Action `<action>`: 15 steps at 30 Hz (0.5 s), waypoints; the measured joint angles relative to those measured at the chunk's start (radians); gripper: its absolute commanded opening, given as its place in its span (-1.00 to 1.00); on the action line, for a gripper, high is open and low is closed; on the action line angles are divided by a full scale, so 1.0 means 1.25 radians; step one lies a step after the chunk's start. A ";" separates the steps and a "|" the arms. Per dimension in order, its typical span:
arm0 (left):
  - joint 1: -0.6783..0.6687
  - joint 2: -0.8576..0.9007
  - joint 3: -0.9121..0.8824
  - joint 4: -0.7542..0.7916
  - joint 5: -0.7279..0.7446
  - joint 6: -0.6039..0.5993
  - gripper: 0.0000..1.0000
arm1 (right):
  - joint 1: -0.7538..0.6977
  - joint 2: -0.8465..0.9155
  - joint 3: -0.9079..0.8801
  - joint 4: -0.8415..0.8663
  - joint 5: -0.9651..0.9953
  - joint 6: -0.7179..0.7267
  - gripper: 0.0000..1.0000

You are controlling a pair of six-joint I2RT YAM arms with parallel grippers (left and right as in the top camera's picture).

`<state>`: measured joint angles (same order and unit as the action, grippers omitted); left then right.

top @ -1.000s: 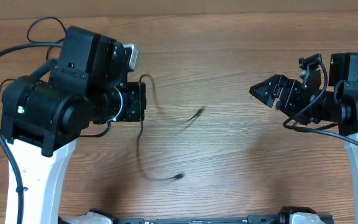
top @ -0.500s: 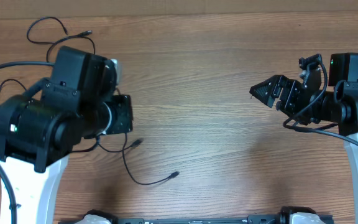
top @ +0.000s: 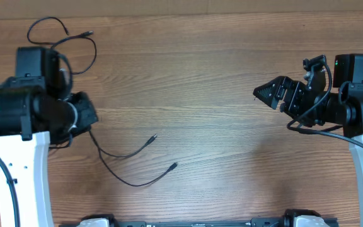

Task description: Untangle cables

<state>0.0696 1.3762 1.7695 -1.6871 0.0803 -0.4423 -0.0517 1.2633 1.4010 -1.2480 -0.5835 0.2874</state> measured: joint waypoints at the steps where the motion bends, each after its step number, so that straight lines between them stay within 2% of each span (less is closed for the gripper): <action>1: 0.017 0.000 -0.010 0.000 -0.003 0.000 -0.92 | 0.000 0.000 0.000 0.000 0.000 0.000 1.00; 15: 0.206 0.000 -0.255 0.148 -0.114 0.000 -0.91 | 0.000 0.000 0.000 0.005 0.000 -0.004 1.00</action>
<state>0.3267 1.3762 1.4513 -1.5024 -0.0616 -0.4423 -0.0521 1.2633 1.4010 -1.2411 -0.5831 0.2829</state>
